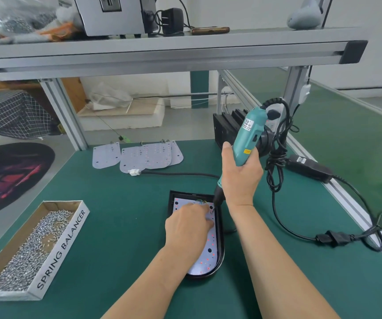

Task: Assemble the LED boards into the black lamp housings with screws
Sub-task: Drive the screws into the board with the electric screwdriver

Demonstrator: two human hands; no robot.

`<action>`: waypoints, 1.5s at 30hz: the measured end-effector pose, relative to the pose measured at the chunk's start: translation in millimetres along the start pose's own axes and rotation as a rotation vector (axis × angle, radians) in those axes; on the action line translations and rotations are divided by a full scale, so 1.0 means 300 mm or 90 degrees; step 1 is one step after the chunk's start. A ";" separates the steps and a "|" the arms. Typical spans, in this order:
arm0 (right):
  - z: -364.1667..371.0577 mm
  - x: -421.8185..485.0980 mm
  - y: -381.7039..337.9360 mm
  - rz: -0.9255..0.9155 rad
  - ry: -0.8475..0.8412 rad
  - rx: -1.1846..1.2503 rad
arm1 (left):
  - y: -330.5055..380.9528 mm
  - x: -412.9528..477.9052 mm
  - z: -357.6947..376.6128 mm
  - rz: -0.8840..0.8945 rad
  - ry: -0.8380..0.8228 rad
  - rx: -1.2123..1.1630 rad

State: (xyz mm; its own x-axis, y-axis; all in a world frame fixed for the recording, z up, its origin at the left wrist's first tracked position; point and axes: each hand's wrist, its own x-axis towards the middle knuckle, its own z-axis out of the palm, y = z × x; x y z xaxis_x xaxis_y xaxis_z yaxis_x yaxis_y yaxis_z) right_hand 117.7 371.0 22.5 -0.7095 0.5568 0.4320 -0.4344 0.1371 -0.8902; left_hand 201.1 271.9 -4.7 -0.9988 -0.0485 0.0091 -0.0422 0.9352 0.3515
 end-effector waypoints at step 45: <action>-0.017 -0.033 -0.070 -0.065 -0.072 0.058 | 0.006 -0.001 -0.023 0.012 -0.047 0.012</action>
State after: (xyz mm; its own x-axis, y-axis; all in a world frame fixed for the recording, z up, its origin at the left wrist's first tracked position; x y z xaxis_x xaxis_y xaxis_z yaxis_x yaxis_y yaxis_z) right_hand 136.5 366.7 36.2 -0.7148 0.4467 0.5381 -0.5526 0.1107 -0.8260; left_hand 201.7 271.3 2.3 -0.9985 -0.0056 -0.0539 -0.0233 0.9424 0.3338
